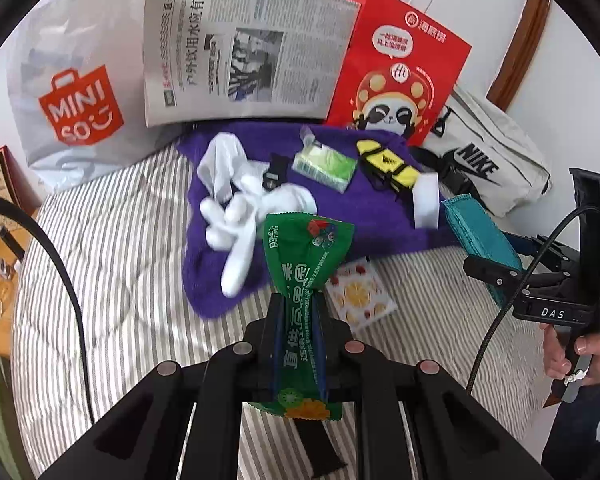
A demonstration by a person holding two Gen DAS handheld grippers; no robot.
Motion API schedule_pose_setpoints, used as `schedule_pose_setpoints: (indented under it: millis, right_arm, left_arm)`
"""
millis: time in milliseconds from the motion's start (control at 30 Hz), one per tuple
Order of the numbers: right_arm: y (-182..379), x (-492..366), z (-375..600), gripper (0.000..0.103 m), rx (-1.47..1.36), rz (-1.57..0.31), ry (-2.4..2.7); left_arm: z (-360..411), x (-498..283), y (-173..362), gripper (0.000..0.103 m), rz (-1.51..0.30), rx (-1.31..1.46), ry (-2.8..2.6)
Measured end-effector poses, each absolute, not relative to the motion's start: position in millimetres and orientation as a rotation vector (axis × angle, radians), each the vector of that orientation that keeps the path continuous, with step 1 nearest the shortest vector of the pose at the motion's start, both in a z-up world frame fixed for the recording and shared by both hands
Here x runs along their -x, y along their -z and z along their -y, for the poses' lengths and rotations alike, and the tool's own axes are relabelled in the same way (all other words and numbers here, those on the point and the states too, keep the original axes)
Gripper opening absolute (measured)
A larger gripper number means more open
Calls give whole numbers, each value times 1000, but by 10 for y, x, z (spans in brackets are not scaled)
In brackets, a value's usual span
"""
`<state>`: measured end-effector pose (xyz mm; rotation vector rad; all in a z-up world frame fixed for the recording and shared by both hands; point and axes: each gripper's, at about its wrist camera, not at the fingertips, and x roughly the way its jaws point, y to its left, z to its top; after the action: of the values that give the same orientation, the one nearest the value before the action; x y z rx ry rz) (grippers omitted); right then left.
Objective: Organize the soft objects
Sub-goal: 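Carry the teal mat onto the towel with right while left carries the green card, then open the right tool on the teal mat while left lowers and releases the green card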
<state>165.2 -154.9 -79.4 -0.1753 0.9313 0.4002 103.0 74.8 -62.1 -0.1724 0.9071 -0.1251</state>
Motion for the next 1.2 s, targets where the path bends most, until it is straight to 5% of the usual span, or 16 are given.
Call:
schedule_pose_setpoints:
  millis: [500, 1200]
  right_arm:
    - [459, -2663, 1337, 88, 150, -908, -387]
    - [1272, -3226, 690, 88, 318, -1128, -419]
  left_arm:
    - [-1045, -1851, 426, 13, -894, 194, 110]
    - [-1196, -2677, 636, 13, -967, 250, 120]
